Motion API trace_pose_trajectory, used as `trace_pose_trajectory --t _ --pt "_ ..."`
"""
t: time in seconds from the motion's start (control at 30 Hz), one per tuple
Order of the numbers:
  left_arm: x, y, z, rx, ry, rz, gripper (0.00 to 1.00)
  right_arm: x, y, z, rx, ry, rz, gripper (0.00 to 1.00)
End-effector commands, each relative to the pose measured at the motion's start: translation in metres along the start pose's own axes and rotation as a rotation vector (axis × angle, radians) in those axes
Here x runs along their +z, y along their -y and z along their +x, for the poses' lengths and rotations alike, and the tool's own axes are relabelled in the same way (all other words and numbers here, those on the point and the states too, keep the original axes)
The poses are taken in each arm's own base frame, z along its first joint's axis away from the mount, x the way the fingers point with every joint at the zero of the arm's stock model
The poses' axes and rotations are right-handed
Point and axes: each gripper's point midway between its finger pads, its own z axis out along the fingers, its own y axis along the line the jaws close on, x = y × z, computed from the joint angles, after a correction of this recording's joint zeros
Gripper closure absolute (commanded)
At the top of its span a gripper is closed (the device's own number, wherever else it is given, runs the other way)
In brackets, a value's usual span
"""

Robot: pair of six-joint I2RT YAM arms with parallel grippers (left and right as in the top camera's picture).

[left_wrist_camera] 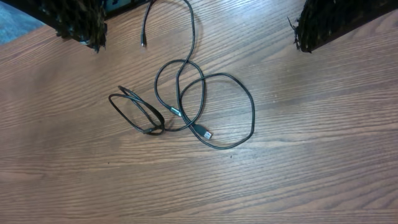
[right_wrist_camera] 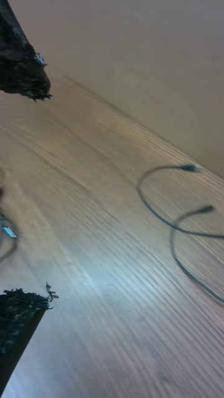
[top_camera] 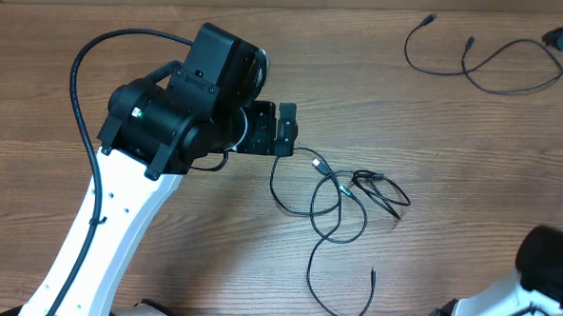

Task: Untangle cables
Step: 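Move the right gripper back to the remaining cable tangle and lower it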

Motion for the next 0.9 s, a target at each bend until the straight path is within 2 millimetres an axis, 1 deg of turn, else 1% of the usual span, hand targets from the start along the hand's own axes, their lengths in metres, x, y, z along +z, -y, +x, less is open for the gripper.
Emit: trace_pose_trajectory --t 0.0,0.07,0.17,0.3,0.37,0.4,0.5,0.6,0.67,0.8,0.83,0.87 --pt "-0.007 -0.002 -0.001 -0.015 0.023 -0.003 0.0 -0.027 -0.013 0.025 -0.075 -0.006 -0.011 0.0" --pt "-0.007 -0.002 -0.001 -0.015 0.023 -0.003 0.0 -0.034 -0.018 0.045 -0.121 -0.048 -0.008 0.0" --pt "-0.007 -0.002 -0.001 -0.015 0.022 -0.002 0.0 -0.032 -0.034 0.069 -0.27 -0.094 -0.028 0.0" --pt "-0.007 -0.002 -0.001 -0.015 0.023 -0.003 0.01 -0.014 -0.056 0.109 -0.374 -0.201 -0.048 0.0" --pt "-0.007 -0.002 -0.001 -0.015 0.022 -0.002 0.01 0.0 -0.063 0.134 -0.425 -0.276 -0.04 0.0" --pt "-0.007 -0.002 -0.001 -0.015 0.023 -0.003 0.0 0.005 -0.064 0.143 -0.441 -0.304 -0.03 0.0" --pt "-0.007 -0.002 -0.001 -0.015 0.022 -0.002 0.0 0.025 -0.057 0.172 -0.496 -0.39 0.039 0.0" --pt "-0.007 -0.002 -0.001 -0.014 0.023 -0.003 0.0 0.043 -0.042 0.2 -0.548 -0.473 0.132 0.0" --pt "-0.007 -0.002 -0.001 -0.015 0.023 -0.003 0.0 0.054 -0.03 0.22 -0.571 -0.542 0.183 0.0" --pt "-0.007 -0.002 -0.001 -0.015 0.022 -0.002 0.0 0.069 -0.008 0.248 -0.584 -0.649 0.249 0.0" --pt "-0.007 -0.002 -0.001 -0.015 0.023 -0.003 0.0 0.079 0.003 0.259 -0.589 -0.686 0.27 0.0" --pt "-0.007 -0.002 -0.001 -0.015 0.022 -0.002 0.0 0.084 0.009 0.265 -0.591 -0.705 0.28 0.0"
